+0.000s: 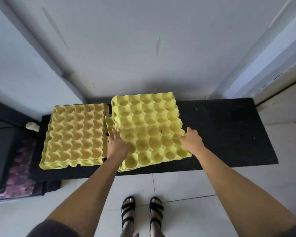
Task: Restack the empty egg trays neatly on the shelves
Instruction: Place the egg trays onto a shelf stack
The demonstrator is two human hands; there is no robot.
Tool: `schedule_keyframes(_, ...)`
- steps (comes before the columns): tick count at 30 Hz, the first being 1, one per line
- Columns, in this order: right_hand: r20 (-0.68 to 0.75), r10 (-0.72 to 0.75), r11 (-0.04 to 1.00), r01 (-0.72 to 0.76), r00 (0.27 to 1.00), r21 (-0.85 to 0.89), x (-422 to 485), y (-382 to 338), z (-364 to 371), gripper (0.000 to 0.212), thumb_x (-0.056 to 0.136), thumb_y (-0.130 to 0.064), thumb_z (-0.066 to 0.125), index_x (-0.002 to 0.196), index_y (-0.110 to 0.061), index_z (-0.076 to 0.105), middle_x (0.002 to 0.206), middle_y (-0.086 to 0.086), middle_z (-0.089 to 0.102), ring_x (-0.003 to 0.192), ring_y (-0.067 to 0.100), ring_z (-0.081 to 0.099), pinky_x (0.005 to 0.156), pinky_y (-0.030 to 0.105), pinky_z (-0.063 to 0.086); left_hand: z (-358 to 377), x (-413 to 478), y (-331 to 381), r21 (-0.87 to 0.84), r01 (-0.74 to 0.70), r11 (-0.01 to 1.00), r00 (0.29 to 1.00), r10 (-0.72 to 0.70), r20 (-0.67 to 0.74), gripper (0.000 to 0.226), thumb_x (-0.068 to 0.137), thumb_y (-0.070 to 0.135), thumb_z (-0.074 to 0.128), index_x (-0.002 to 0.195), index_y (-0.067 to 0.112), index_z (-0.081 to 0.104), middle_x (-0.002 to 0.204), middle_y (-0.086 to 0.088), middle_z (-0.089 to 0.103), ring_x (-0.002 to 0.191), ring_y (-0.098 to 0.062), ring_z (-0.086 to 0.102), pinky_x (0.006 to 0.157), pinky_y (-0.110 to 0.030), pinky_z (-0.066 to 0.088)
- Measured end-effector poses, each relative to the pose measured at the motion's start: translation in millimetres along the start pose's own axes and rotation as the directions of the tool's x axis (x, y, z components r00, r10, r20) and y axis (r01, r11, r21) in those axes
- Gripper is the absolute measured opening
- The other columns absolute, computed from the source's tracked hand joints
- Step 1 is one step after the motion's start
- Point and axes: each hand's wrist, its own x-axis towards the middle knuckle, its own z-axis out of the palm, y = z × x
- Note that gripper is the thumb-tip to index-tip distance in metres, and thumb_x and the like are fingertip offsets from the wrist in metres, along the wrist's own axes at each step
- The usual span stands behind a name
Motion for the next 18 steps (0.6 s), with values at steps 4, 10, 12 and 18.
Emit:
schedule_keyframes(4,0.083,0.144,0.965,-0.158,0.986,0.210,21,12,16,0.043,0.094,-0.029,0.048,0.131,-0.008,0.046,0.131,0.016,0.048,0.113,0.035,0.052,0.091,0.042,0.046,16,4,-15,-0.145,0.039,0.989,0.998,-0.045,-0.034,0.062,0.084,0.016,0.064,0.139,0.007,0.037,0.114,-0.013,0.055,0.101,-0.029,0.055,0.077,-0.031,0.046)
schedule_keyframes(10,0.086,0.228,0.910,-0.243,0.970,0.335,44,20,33,0.035,0.087,-0.022,0.049,0.120,-0.011,0.049,0.115,0.012,0.053,0.104,0.035,0.054,0.092,0.049,0.048,16,7,-14,-0.291,0.052,0.955,0.989,-0.090,-0.118,0.052,0.087,0.006,0.060,0.135,0.009,0.040,0.090,0.000,0.051,0.084,-0.021,0.053,0.071,-0.030,0.046)
schedule_keyframes(12,0.074,0.250,0.885,-0.258,0.966,0.388,34,11,28,0.033,0.089,-0.014,0.049,0.122,-0.008,0.047,0.106,0.010,0.054,0.099,0.031,0.054,0.090,0.044,0.047,17,0,-13,-0.329,-0.020,0.944,0.986,-0.036,-0.164,0.051,0.088,0.004,0.058,0.135,0.008,0.038,0.084,0.003,0.047,0.080,-0.017,0.049,0.072,-0.029,0.041)
schedule_keyframes(18,-0.036,0.241,0.786,-0.174,0.970,0.593,16,8,2,0.030,0.091,-0.004,0.050,0.120,-0.008,0.042,0.102,0.009,0.049,0.093,0.024,0.048,0.077,0.036,0.039,-1,-21,8,-0.368,-0.191,0.910,0.959,0.093,-0.266,0.057,0.087,0.008,0.061,0.138,0.010,0.036,0.099,-0.005,0.051,0.089,-0.018,0.050,0.082,-0.029,0.043)
